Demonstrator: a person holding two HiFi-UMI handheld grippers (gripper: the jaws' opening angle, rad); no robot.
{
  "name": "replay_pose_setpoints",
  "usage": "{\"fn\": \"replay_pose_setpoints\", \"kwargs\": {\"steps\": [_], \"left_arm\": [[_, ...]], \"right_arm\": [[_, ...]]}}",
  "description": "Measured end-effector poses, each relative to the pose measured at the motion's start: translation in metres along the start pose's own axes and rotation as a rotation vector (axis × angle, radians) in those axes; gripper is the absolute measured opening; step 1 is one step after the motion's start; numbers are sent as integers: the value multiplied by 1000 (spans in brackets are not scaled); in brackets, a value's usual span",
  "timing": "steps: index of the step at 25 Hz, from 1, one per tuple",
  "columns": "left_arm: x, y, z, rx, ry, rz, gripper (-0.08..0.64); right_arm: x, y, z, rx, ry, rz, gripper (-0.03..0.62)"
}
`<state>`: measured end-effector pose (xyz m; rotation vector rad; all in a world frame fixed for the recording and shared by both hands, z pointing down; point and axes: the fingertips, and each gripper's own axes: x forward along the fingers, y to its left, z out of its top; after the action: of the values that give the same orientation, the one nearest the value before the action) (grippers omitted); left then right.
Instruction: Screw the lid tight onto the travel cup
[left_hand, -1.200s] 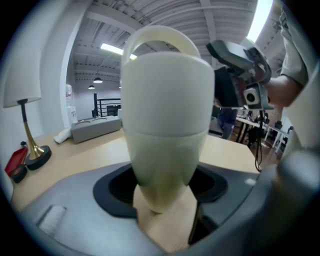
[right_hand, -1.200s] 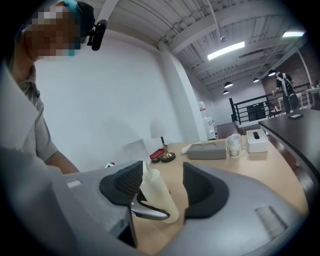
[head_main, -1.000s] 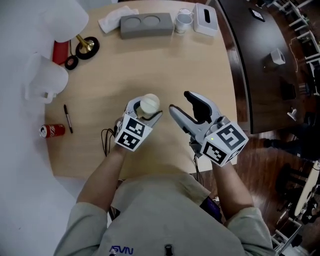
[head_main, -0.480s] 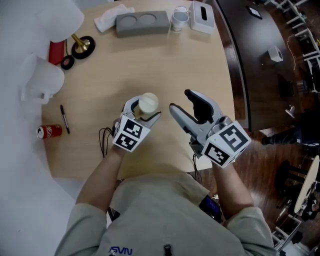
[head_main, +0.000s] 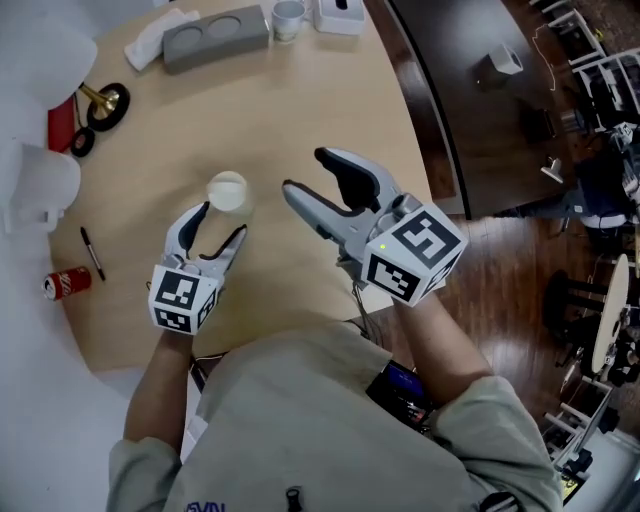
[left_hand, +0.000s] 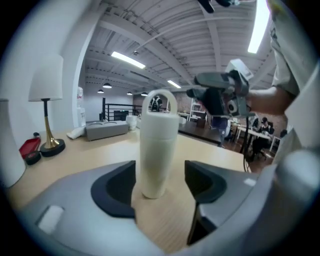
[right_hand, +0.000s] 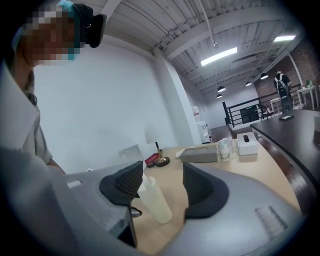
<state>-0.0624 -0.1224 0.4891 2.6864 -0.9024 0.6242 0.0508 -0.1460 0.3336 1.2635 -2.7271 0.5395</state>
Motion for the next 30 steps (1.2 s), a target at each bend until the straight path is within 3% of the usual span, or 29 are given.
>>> {"fn": "replay_pose_setpoints", "kwargs": {"steps": [4,6,7,10,12,22,30], "left_arm": [[-39,-11,5,-92,-17,77,154],[-54,-17,8,-145,-24,121,19],[-61,-19,13,-175,-38,140,2],[-78,-18,32,-262,-107,191,2],[-86,-19,47,-274,-143,217,2],[-105,-54,93,-177,-232,309,2],[-102,-76,98,-185,-224,396,2]], "right_arm": [[-12,-2,4,-28,-3,-8,252],[-20,-2,7,-46,-7,-17,252],[-25,-2,8,-54,-12,-26,252],[-37,0,14,-81,-36,-60,207],[-43,5,17,-95,-54,-77,182],[-84,30,17,-160,-127,-159,2],[-96,34,-11,-126,-119,-95,0]]}}
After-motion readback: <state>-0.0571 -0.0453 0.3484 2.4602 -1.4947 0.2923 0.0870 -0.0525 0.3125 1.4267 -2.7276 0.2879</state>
